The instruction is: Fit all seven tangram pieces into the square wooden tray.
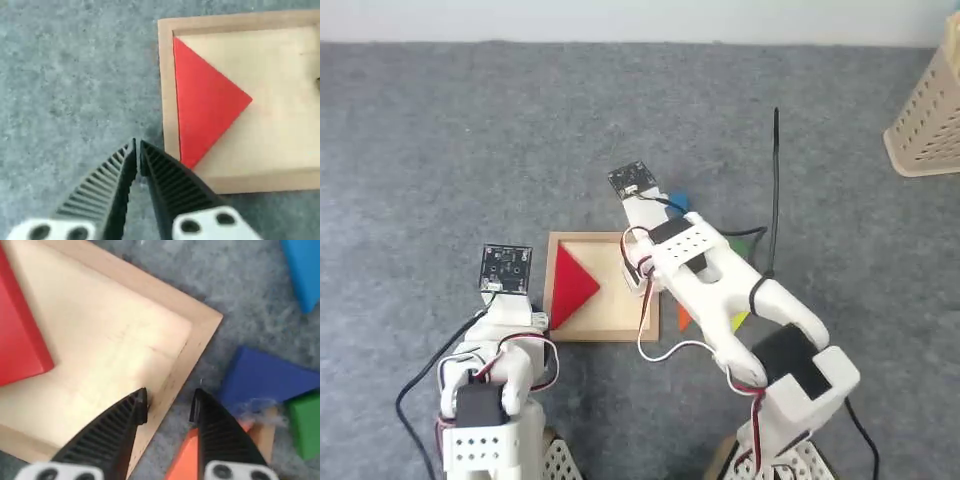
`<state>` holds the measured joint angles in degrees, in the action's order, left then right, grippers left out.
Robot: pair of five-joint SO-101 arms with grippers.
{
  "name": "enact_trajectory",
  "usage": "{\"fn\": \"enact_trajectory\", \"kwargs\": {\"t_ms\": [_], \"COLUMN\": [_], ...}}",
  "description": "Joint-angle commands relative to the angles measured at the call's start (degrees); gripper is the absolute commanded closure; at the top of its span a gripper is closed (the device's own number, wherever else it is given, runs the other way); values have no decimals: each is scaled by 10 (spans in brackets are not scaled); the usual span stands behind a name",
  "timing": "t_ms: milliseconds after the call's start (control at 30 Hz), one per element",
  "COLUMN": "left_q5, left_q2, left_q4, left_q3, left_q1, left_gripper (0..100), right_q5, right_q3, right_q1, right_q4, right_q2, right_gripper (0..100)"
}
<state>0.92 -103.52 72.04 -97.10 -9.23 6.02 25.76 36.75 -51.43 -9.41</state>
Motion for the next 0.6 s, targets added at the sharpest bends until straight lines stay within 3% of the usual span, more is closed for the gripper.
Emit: {"fn": "enact_trajectory", "kwargs": {"t_ms": [0,100,267,567], "left_q5": [2,2,2,2], "left_q2": [-11,-11,-11,-11], "left_q4": [4,4,4,4], "left_q3": [6,6,6,6], "left_q1": [3,3,3,3], "left_gripper": [983,983,983,983], "right_q5": [-3,-4,-6,-41], "right_q3": [-14,-12,-11,-11], "right_q1": [-13,-36,-112,-207], "right_q4": [6,5,5,5], "right_q2": [6,4,4,5], "right_gripper": [843,863,991,992]}}
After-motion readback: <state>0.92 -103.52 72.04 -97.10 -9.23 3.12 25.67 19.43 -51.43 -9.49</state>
